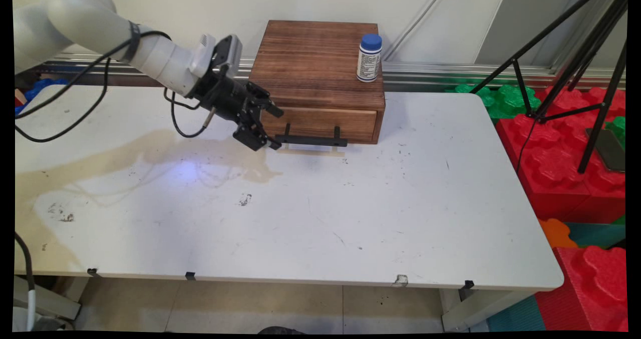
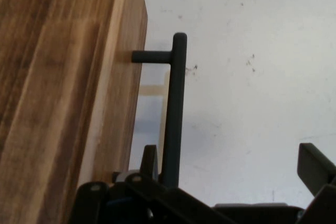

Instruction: Open the drawer

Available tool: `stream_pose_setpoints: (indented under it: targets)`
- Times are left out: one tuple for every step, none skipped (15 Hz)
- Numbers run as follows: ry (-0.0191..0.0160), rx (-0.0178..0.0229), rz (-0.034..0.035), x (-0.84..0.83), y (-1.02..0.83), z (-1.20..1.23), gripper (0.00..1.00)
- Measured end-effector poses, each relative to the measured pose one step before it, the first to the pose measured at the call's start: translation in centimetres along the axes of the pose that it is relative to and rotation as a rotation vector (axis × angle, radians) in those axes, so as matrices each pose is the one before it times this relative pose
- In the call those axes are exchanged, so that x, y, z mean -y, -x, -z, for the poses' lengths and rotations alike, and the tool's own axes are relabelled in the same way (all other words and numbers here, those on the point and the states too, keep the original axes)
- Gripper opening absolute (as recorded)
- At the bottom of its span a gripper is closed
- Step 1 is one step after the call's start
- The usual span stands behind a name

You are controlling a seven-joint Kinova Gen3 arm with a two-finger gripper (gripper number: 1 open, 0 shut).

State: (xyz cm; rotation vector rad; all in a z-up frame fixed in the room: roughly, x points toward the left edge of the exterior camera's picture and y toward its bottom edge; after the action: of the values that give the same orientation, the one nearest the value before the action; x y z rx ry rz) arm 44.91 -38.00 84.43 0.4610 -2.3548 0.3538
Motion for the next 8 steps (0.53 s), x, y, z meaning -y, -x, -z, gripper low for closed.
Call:
stream_pose_setpoints:
  targets:
    - [0.00004,0.00648,-0.0009,-0.038,0.068,-0.451,1.0]
    - [-0.00004,0.00692,-0.00124,-0.047,0.047,-0.515,1.0]
    - [0.0002,0.00602,-0.00274,-0.049,-0.004,-0.506,1.0]
    - [-0.0005,0.00516,-0.00264,-0.046,0.018,-0.403,1.0]
    - [-0.00034,0.00583,-0.00302,-0.044,0.015,-0.448,1.0]
    - [-0.00062,0.00539,-0.00227,-0.035,0.012,-0.431,1.0]
    - [-0.00037,0.00517,-0.00211,0.01,-0.004,-0.406,1.0]
    - [-0.00063,0.00556,-0.0021,0.015,0.003,-0.43,1.0]
